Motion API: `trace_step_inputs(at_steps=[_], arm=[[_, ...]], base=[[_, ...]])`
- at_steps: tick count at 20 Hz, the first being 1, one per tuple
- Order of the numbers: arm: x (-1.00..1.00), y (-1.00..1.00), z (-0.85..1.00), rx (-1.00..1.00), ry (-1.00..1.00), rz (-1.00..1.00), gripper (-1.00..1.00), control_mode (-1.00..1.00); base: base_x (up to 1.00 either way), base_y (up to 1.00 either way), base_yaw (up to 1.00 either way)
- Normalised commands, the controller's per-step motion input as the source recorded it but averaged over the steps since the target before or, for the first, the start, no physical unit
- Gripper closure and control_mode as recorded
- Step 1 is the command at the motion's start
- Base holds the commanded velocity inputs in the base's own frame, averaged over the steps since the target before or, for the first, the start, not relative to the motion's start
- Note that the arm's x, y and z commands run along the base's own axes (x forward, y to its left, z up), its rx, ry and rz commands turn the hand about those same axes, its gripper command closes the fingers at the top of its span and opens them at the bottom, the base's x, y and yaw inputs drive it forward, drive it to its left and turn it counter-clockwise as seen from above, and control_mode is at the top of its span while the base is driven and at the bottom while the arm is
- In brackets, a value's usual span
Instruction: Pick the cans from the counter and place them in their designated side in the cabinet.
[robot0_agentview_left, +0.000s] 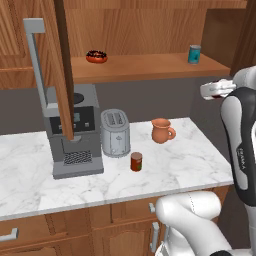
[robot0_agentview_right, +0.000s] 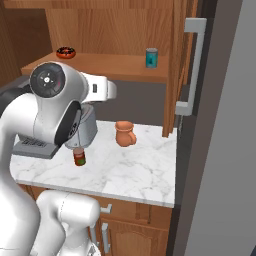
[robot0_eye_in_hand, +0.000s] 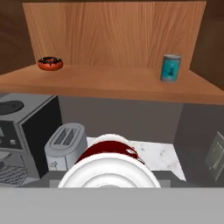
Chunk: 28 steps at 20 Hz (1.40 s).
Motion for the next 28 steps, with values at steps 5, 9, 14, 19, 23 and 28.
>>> trace_step_inputs(at_steps=[5,9,14,19,23,28], arm=[[0.12,0.00,0.14,-0.01,-0.02,0.00,1.00,-1.00],[0.14,0.00,0.15,-0.01,-0.02,0.00,1.00,-1.00],[0.18,0.00,0.11,-0.01,-0.01,0.00,1.00,-1.00],[0.26,0.00,0.05,-0.01,0.00,0.00,1.00,-1.00],[0.37,-0.08,0.00,0.00,0.00,0.00,1.00,-1.00],[0.35,-0.08,0.01,0.00,0.00,0.00,1.00,-1.00]], base=[[0.00,0.00,0.00],[0.00,0.00,0.00],[0.00,0.00,0.00],[0.00,0.00,0.00],[0.00,0.00,0.00],[0.00,0.00,0.00]])
